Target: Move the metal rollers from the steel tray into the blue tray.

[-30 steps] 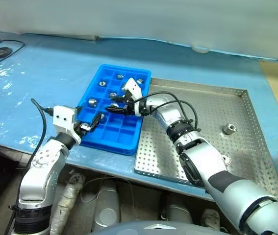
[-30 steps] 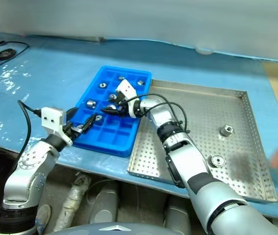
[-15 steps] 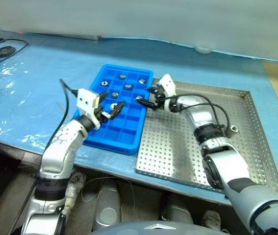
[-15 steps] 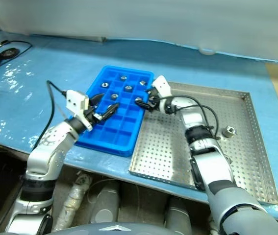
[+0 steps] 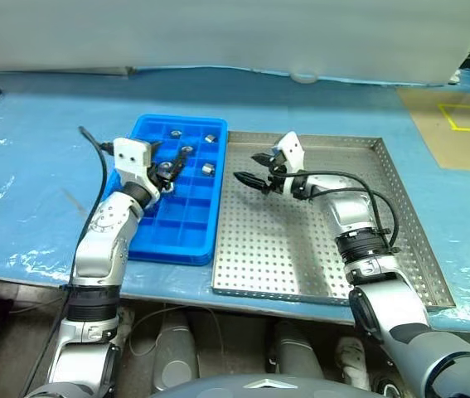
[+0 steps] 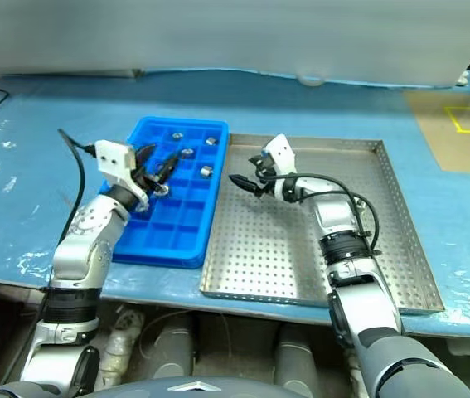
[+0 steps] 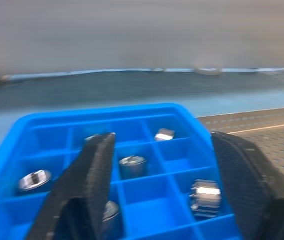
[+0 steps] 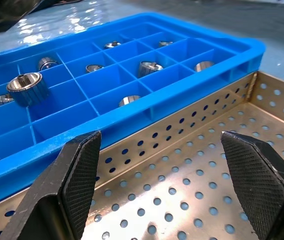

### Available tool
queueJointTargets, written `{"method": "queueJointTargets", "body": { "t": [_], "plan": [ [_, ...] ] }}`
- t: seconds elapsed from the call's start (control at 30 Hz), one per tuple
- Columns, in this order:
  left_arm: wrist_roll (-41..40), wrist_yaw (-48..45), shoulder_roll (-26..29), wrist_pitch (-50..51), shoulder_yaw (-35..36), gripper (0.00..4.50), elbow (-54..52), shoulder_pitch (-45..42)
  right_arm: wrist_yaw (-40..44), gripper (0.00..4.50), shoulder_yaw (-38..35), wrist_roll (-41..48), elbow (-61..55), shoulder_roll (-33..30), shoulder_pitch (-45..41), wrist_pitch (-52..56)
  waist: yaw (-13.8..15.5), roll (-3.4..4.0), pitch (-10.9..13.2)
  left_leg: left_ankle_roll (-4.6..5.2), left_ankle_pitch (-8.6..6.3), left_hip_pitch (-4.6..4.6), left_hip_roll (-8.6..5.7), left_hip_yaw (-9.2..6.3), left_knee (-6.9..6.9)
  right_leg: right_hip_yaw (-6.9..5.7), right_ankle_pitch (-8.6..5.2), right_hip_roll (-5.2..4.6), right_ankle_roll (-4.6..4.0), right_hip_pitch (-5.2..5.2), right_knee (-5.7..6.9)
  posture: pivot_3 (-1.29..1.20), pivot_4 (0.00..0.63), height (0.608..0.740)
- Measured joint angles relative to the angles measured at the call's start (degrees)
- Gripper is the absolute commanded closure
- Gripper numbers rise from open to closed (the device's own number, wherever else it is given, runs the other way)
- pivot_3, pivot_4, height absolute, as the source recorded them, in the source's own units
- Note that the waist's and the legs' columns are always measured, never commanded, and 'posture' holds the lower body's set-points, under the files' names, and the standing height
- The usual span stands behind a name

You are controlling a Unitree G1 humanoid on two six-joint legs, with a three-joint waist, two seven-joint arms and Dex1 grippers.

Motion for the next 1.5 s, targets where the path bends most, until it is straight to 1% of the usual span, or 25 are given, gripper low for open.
{"method": "queueJointTargets", "body": {
  "t": [0.13,0.23,0.3,0.4,0.57,0.7,0.8,0.83,0.9,1.0,1.07,1.1,1.17,1.23,1.27,1.33,1.43,1.47,1.5],
  "plan": [
    [2.2,7.5,-2.7,1.0,1.6,3.22,-2.8,1.8,0.2,0.48,1.5,-1.0,2.3,0.3,-0.3,-1.3,0.9,0.00,0.0,0.04,-0.02,-0.06,0.05,-0.01,0.00,-0.07,0.00,0.01,-0.01,-0.02,-0.04,0.22,0.150,0.740],
    [5.4,12.0,-2.5,5.7,1.7,3.22,-3.4,2.5,0.6,0.48,1.9,-1.0,3.2,0.8,-0.6,-1.9,1.0,0.00,0.0,0.04,-0.02,-0.06,0.05,0.00,0.01,-0.08,0.00,0.00,0.00,0.00,-0.04,0.22,0.150,0.740],
    [7.3,12.7,-2.2,6.9,0.0,3.22,-3.0,3.4,0.7,0.48,1.9,-1.0,3.7,0.7,-1.0,-2.1,1.2,-0.01,0.0,0.05,-0.03,-0.07,0.05,-0.01,0.03,-0.09,0.00,-0.01,0.00,0.00,-0.05,0.22,0.150,0.740],
    [8.0,14.0,-3.5,8.2,-0.6,3.22,-2.4,3.1,0.8,0.48,2.0,-1.1,4.0,0.8,-1.3,-2.6,1.4,-0.01,0.0,0.05,-0.03,-0.06,0.06,-0.01,0.04,-0.09,0.00,0.00,0.00,0.01,-0.03,0.21,0.150,0.740],
    [9.0,14.6,-3.6,12.4,-2.1,3.22,0.2,2.0,0.7,0.48,2.0,-1.1,4.0,0.3,-1.3,-3.0,1.4,-0.02,0.0,0.05,-0.03,-0.07,0.05,-0.01,0.05,-0.08,0.00,0.00,-0.01,0.00,-0.04,0.20,0.150,0.740],
    [6.6,11.7,-5.1,14.3,-2.2,3.22,1.2,0.5,0.4,0.48,2.1,-1.2,4.0,-0.1,-0.7,-3.1,1.5,-0.02,0.0,0.05,-0.03,-0.09,0.05,-0.01,0.04,-0.09,0.00,0.00,-0.01,-0.01,-0.04,0.20,0.150,0.740],
    [5.6,10.9,-5.4,13.8,-2.0,3.22,1.4,-1.4,0.2,0.48,2.2,-1.2,3.8,-0.1,0.1,-3.1,1.6,-0.02,0.0,0.05,-0.03,-0.07,0.05,-0.01,0.04,-0.09,0.01,0.00,-0.02,0.01,-0.04,0.20,0.150,0.740],
    [5.0,10.5,-5.6,13.1,-1.4,3.22,1.4,-1.8,0.1,0.48,2.2,-1.2,3.6,-0.1,0.4,-3.1,1.6,-0.02,0.0,0.05,-0.03,-0.07,0.05,-0.01,0.04,-0.09,0.01,0.00,-0.02,0.00,-0.04,0.16,0.150,0.740],
    [2.6,6.9,-4.9,10.6,-0.3,3.22,0.8,-2.0,0.2,0.48,2.2,-1.2,2.0,-0.8,1.5,-2.8,1.5,-0.02,0.0,0.05,-0.03,-0.07,0.05,-0.01,0.04,-0.09,0.00,0.00,-0.02,0.00,-0.06,0.14,0.150,0.740],
    [-1.6,-1.7,-2.4,7.6,-0.4,3.22,0.0,-2.1,1.1,0.48,1.5,-0.2,-1.6,-3.0,3.4,-0.5,1.4,-0.01,0.0,0.06,-0.03,-0.07,0.05,0.00,0.02,-0.08,0.00,0.01,-0.02,0.00,-0.10,0.09,0.150,0.740],
    [-3.2,-7.0,-0.4,6.4,-1.2,2.86,0.1,-2.3,2.0,0.48,0.7,1.2,-5.6,-4.9,5.2,1.9,1.5,-0.01,0.0,0.07,-0.04,-0.07,0.04,0.01,0.02,-0.07,0.00,0.01,-0.02,0.01,-0.10,0.05,0.150,0.740],
    [-3.7,-9.1,0.3,5.7,-1.4,2.64,0.6,-2.5,2.3,0.32,0.0,1.9,-7.6,-6.0,6.2,3.2,1.4,-0.01,0.0,0.08,-0.04,-0.04,0.04,0.03,0.03,-0.04,0.00,0.00,-0.01,0.04,-0.11,0.02,0.150,0.740],
    [-4.7,-14.0,0.9,4.4,-2.5,2.02,3.3,-4.5,2.3,0.00,-2.0,3.2,-13.2,-9.7,9.5,6.2,1.6,-0.01,0.0,0.08,-0.04,-0.01,0.00,0.04,0.04,0.00,0.00,-0.01,-0.01,0.12,-0.11,-0.03,0.150,0.740],
    [-5.3,-18.0,1.1,3.1,-3.8,1.33,5.7,-6.4,1.9,0.00,-4.1,4.1,-17.8,-12.8,13.1,8.8,1.4,-0.01,0.0,0.10,-0.05,0.10,-0.06,0.09,0.05,0.10,0.00,-0.04,0.00,0.20,-0.12,-0.06,0.150,0.740],
    [-5.4,-20.4,1.0,2.4,-4.7,1.06,7.3,-7.7,1.8,0.00,-5.4,4.9,-21.1,-14.4,15.7,10.6,1.3,-0.02,0.0,0.10,-0.05,0.17,-0.09,0.12,0.03,0.17,0.00,-0.04,0.01,0.21,-0.13,-0.07,0.150,0.740],
    [-5.3,-23.5,0.6,0.9,-6.5,1.06,9.4,-9.1,1.3,0.00,-6.8,6.1,-25.4,-15.5,18.9,13.2,0.4,-0.01,0.0,0.12,-0.07,0.31,-0.12,0.22,0.02,0.28,0.01,-0.03,0.04,0.23,-0.13,-0.12,0.150,0.740],
    [-5.3,-27.1,-1.3,-0.4,-9.4,1.06,12.4,-10.4,-1.1,0.00,-9.7,7.8,-31.2,-16.6,23.2,15.9,-1.5,-0.01,0.0,0.13,-0.07,0.42,-0.12,0.35,-0.04,0.38,0.01,-0.02,0.07,0.20,-0.13,-0.18,0.150,0.740],
    [-5.3,-28.0,-2.2,-0.7,-10.1,1.48,13.3,-10.7,-2.1,0.00,-11.3,8.6,-33.2,-17.1,24.9,17.0,-2.0,-0.01,0.0,0.13,-0.07,0.42,-0.12,0.37,-0.07,0.39,0.00,-0.02,0.08,0.19,-0.14,-0.20,0.150,0.740],
    [-5.3,-28.7,-2.6,-1.0,-10.5,1.73,14.0,-10.8,-2.6,0.00,-12.3,9.3,-34.6,-17.6,26.1,17.9,-2.5,-0.01,0.0,0.15,-0.08,0.46,-0.11,0.41,-0.08,0.42,0.00,-0.01,0.08,0.19,-0.15,-0.20,0.150,0.740]
  ]
}}
